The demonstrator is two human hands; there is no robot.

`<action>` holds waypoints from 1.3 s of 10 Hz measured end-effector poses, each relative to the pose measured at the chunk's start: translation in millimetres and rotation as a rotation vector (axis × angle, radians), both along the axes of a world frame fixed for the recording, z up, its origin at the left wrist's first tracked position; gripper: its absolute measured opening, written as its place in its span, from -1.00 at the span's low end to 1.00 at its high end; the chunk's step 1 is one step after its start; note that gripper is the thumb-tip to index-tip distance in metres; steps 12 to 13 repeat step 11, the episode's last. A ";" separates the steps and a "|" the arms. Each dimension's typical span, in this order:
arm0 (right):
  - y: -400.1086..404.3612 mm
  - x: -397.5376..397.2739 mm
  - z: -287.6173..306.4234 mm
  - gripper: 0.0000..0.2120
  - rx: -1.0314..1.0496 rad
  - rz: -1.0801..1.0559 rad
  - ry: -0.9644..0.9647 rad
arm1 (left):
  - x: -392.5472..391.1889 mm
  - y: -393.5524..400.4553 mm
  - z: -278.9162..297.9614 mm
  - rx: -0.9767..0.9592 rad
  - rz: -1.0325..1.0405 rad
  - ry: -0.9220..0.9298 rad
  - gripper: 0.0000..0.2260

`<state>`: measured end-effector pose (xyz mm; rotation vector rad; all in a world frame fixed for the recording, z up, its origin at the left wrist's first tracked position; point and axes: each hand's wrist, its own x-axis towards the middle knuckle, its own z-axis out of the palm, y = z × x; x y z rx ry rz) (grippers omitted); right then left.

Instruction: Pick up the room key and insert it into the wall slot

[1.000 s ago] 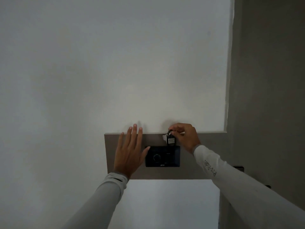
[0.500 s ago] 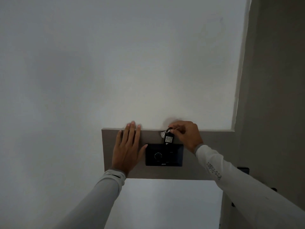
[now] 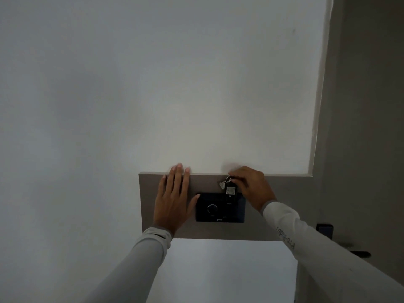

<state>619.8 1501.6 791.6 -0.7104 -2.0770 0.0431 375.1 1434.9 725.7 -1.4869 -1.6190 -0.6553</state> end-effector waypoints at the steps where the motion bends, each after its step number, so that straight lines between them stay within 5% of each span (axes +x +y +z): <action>1: -0.7 -3.6 -5.3 -0.79 -0.010 -0.031 -0.120 | 0.3 1.6 -0.4 -0.003 -0.002 -0.006 -0.31; 3: -3.9 -2.0 -18.0 -0.77 0.172 -0.084 -0.121 | 2.1 -0.1 0.7 -0.018 0.006 -0.008 -0.31; 5: -6.9 -1.7 -44.2 -0.32 0.336 -0.271 -0.276 | 1.8 1.3 -0.4 -0.020 0.003 -0.011 -0.30; 7: -21.8 -15.8 -77.5 0.04 0.153 -0.374 -0.298 | 2.1 0.9 -2.0 -0.061 0.032 -0.026 -0.27; 13: -31.6 -7.1 -58.2 -0.03 0.116 -0.375 -0.333 | 6.6 -29.1 3.4 -0.107 0.053 0.036 -0.28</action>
